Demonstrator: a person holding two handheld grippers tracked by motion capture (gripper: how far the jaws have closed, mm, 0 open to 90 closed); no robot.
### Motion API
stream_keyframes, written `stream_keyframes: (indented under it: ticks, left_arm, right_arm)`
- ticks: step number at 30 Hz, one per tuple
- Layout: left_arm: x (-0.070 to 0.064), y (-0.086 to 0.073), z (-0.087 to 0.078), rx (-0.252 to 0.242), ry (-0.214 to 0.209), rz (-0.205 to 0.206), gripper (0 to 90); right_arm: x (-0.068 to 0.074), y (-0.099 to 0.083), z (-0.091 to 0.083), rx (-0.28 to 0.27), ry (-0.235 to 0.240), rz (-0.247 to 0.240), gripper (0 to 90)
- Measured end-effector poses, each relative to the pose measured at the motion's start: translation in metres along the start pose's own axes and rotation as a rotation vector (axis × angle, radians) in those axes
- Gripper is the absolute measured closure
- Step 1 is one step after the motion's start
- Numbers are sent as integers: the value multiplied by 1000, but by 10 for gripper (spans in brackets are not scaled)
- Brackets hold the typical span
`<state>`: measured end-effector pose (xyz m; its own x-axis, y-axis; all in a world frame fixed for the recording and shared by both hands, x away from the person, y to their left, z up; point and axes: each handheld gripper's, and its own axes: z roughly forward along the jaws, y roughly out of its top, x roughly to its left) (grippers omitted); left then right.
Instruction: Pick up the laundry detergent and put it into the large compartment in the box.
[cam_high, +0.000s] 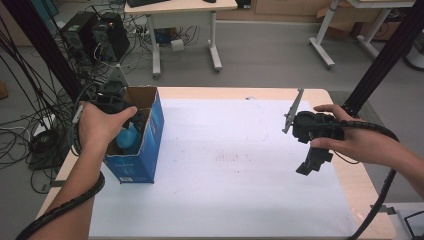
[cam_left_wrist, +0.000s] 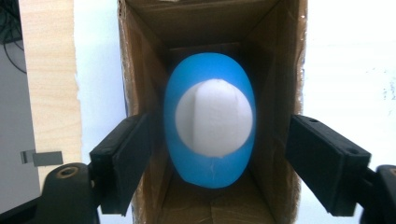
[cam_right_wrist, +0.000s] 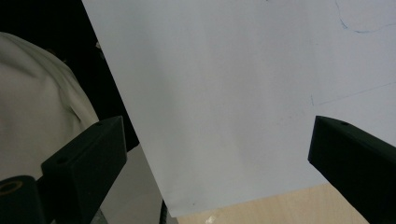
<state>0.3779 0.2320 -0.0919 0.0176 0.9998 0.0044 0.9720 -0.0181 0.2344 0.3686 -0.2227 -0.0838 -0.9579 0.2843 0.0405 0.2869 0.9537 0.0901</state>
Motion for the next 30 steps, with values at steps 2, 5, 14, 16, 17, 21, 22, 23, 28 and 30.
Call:
stream_keyframes:
  ticks: [2, 5, 14, 16, 17, 21, 22, 23, 28, 30]
  left_arm:
    - [0, -1, -2, -4, 1, -2, 175]
    - [2, -2, -5, -7, -12, -8, 133]
    - [1, -4, -15, -19, -7, -2, 51]
    - [0, -5, -17, -23, -4, 1, 51]
    - [0, -5, -19, -25, -5, 2, 50]
    - [-3, -7, -25, -36, -5, 10, 46]
    - [-5, -6, -28, -36, -6, 16, 46]
    - [-7, -6, -30, -39, -5, 20, 46]
    - [-17, -6, -41, -54, 1, 44, 46]
    - [-23, -6, -45, -57, 7, 58, 46]
  right_arm:
    - [1, -1, 0, -4, 0, 1, 45]
    - [1, -1, -1, -3, -4, -7, 45]
    - [3, -2, -2, -13, -4, -5, 45]
    - [3, -1, -2, -10, -4, -7, 45]
    - [3, -1, -2, -9, -4, -7, 45]
    - [3, -1, -3, -8, -5, -5, 45]
    - [3, -2, -3, -11, -5, -7, 45]
    - [3, -2, -3, -17, -5, -9, 45]
    - [3, -2, -3, -20, -7, -17, 45]
    - [4, -3, -4, -24, -6, -11, 45]
